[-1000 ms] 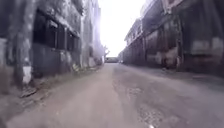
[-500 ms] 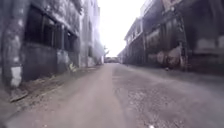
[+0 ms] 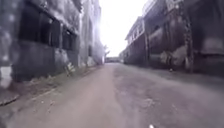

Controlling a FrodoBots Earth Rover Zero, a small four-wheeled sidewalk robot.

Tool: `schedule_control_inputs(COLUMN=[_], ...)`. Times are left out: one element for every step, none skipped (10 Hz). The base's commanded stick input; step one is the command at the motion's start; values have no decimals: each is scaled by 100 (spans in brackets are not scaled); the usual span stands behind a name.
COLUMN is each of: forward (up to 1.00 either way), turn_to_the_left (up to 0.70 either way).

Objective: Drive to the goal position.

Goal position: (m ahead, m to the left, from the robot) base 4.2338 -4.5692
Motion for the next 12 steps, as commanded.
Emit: schedule_control_inputs(forward=[50,50,50,50,50,50,50,50,50,50,50,50], turn_to_the_left=[0,0,0,0,0,0,0,0,0,0,0,0])
